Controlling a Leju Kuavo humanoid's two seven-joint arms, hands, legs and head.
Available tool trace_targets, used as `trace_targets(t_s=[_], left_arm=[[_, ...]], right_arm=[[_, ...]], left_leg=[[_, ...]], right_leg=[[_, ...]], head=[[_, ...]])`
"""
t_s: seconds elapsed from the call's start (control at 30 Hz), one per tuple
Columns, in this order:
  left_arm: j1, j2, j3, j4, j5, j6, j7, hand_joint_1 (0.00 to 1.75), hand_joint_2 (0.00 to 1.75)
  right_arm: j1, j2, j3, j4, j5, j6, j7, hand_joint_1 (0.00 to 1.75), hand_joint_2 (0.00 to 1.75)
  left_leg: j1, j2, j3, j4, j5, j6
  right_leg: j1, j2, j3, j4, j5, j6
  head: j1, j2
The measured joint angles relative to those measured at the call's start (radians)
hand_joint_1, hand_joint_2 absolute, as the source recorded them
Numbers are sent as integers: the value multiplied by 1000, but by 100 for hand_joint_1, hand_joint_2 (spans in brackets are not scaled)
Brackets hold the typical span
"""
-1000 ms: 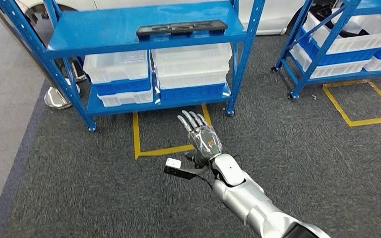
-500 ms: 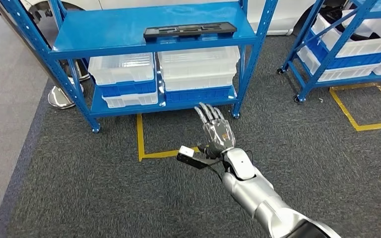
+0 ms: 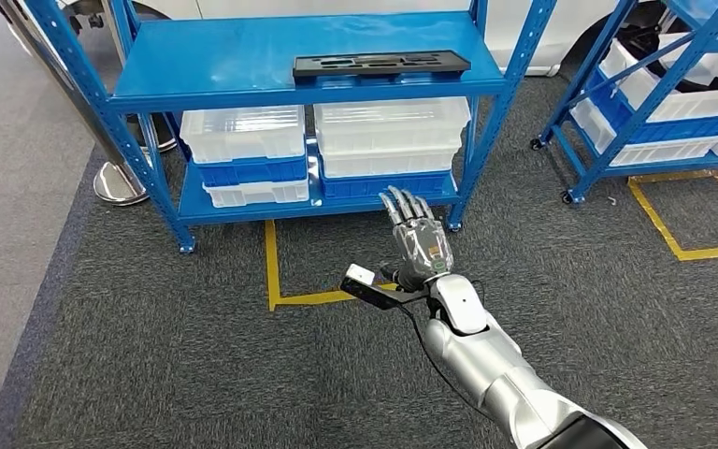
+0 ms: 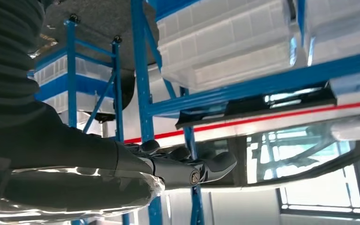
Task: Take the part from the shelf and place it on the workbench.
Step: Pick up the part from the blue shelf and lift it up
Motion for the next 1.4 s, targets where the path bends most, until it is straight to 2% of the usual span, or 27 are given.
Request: trace_targets(t_s=[0.07, 0.1, 0.13, 0.17, 0.2, 0.27, 0.3, 0.37, 0.43, 0.5, 0.57, 0.6, 0.63, 0.67, 0.73, 0.77, 0.8, 0.93, 1.0, 1.07, 1.1, 1.13, 1.17, 1.23, 1.27, 1.33, 1.4], left_arm=[[0, 0, 1, 0, 0, -1, -2, 0, 0], [0, 0, 1, 0, 0, -2, -2, 0, 0], [1, 0, 1, 0, 0, -2, -2, 0, 0], [2, 0, 1, 0, -1, -2, -2, 0, 0], [3, 0, 2, 0, -2, -2, -2, 0, 0], [3, -2, 2, 0, -3, -2, -3, 0, 0], [3, -3, 2, 0, -3, -2, -3, 0, 0], [0, -4, 2, 0, -5, -1, -3, 0, 0], [0, -4, 3, 0, -7, 0, -3, 0, 0], [2, -4, 3, 0, -9, 1, -2, 0, 0], [1, -4, 4, 0, -11, 1, -2, 0, 0], [2, -3, 4, 0, -13, 1, -2, 0, 0], [3, -3, 4, 0, -15, 1, -2, 0, 0], [4, -3, 4, 0, -18, 1, -2, 0, 0], [4, -2, 4, 0, -22, 1, -2, 0, 0], [3, -2, 4, 0, -23, 2, -1, 0, 0], [1, -2, 4, 0, -23, 2, -1, 0, 0], [-1, -2, 5, 0, -25, 2, 1, 0, 0], [-1, -1, 5, 0, -25, 2, 2, 0, 0], [-2, -1, 5, 0, -25, 2, 2, 0, 0], [-2, -1, 5, 0, -24, 1, 2, 0, 0], [-1, -1, 6, 0, -24, 1, 2, 0, 0], [0, -1, 6, 0, -24, 1, 3, 0, 0], [0, -1, 6, 0, -24, 1, 4, 0, 0], [0, -1, 6, 0, -24, 1, 4, 0, 0], [-1, -2, 6, 0, -24, 1, 4, 0, 0], [-3, -2, 7, 0, -24, 2, 5, 0, 0]], right_arm=[[-2, -9, -21, -3, -6, 1, -4, 0, 175], [1, -12, -28, -4, -9, 2, -8, 0, 175], [5, -15, -33, -5, -12, 3, -12, 0, 175], [8, -17, -38, -7, -15, 5, -18, 0, 175], [11, -19, -42, -10, -19, 7, -23, 0, 175], [15, -20, -51, -14, -28, 9, -34, 0, 175], [17, -20, -54, -15, -32, 10, -38, 0, 175], [23, -20, -58, -17, -40, 11, -47, 0, 175], [29, -19, -61, -22, -46, 11, -54, 0, 175], [30, -19, -66, -26, -49, 13, -57, 0, 175], [34, -17, -70, -28, -46, 16, -58, 0, 175], [38, -16, -71, -29, -42, 16, -58, 0, 175], [43, -16, -72, -29, -35, 16, -55, 0, 175], [46, -16, -73, -29, -26, 17, -50, 0, 175], [47, -16, -73, -29, -7, 20, -38, 0, 175], [47, -16, -73, -29, 2, 23, -33, 0, 175], [47, -16, -73, -28, 9, 25, -29, 0, 175], [47, -15, -73, -28, 28, 32, -12, 0, 175], [44, -15, -73, -27, 32, 38, 0, 0, 175], [44, -15, -73, -23, 36, 45, 12, 0, 175], [45, -15, -73, -20, 37, 47, 15, 0, 175], [47, -15, -73, -17, 38, 48, 16, 0, 175], [48, -15, -73, -15, 39, 49, 16, 0, 175], [46, -15, -73, -13, 40, 50, 16, 0, 175], [44, -15, -73, -12, 40, 50, 17, 0, 175], [40, -15, -73, -10, 40, 51, 18, 0, 175], [38, -15, -74, -6, 40, 51, 20, 0, 175]], left_leg=[[-4, -1, 4, 0, -6, 9], [-7, -3, 8, 0, -9, 12], [-10, -4, 13, 0, -13, 14], [-13, -7, 20, 0, -17, 14], [-15, -8, 27, 0, -22, 14], [-19, -9, 35, 0, -31, 9], [-18, -9, 35, -1, -33, 6], [-17, -9, 37, -5, -35, -4], [-18, -6, 42, -2, -45, -15], [-17, -3, 12, 69, -82, -24], [-14, -2, -61, 197, -125, -32], [-13, -2, -92, 241, -130, -36], [-11, -2, -107, 250, -115, -39], [-10, -2, -102, 222, -82, -41], [-8, 1, -54, 97, -4, -41], [-9, 1, -30, 43, 16, -37], [-10, 1, -16, 11, 22, -32], [-12, -2, -7, -8, 14, -4], [-9, -2, 1, -15, 13, 8], [-10, -2, 4, -15, 9, 15], [-10, -2, 5, -14, 5, 16], [-10, -3, 8, -13, 2, 16], [-11, -4, 13, -12, -3, 16], [-11, -6, 26, -11, -13, 12], [-13, -7, 31, -10, -18, 9], [-15, -7, 34, -11, -24, 0], [-16, -6, 36, -14, -27, -10]], right_leg=[[4, 0, -80, 133, -42, 0], [6, 0, -109, 172, -42, -2], [8, 1, -120, 172, -22, -7], [11, 1, -111, 132, 17, -14], [16, 1, -88, 65, 64, -24], [27, 1, -42, -53, 120, -45], [32, 1, -30, -82, 126, -51], [36, 1, -21, -99, 118, -56], [27, 0, -3, -117, 119, -60], [18, -2, 18, -134, 119, -66], [18, -3, 27, -137, 113, -69], [18, -3, 31, -137, 109, -69], [17, -2, 35, -135, 105, -68], [17, -2, 40, -133, 100, -66], [16, 0, 49, -125, 86, -59], [18, 0, 50, -119, 79, -53], [20, 1, 49, -115, 74, -47], [20, 0, 45, -106, 60, -26], [16, 1, 10, -35, 21, -17], [15, 1, -64, 98, -32, -11], [15, 1, -97, 150, -42, -10], [15, 1, -117, 170, -33, -10], [16, 1, -115, 150, -4, -12], [17, 1, -66, 22, 80, -22], [20, 1, -39, -39, 108, -28], [27, 1, -12, -98, 120, -37], [27, 2, -7, -106, 114, -42]], head=[[0, 0], [0, 0], [0, 0], [0, 0], [0, 0], [0, 0], [0, 0], [1, 0], [0, 0], [-1, 0], [-2, 0], [-2, 0], [-2, 0], [-2, 0], [-2, 0], [-2, 0], [-1, 0], [-1, 0], [0, 0], [0, 0], [0, 0], [0, 0], [0, 0], [0, 0], [0, 0], [0, 0], [0, 0]])
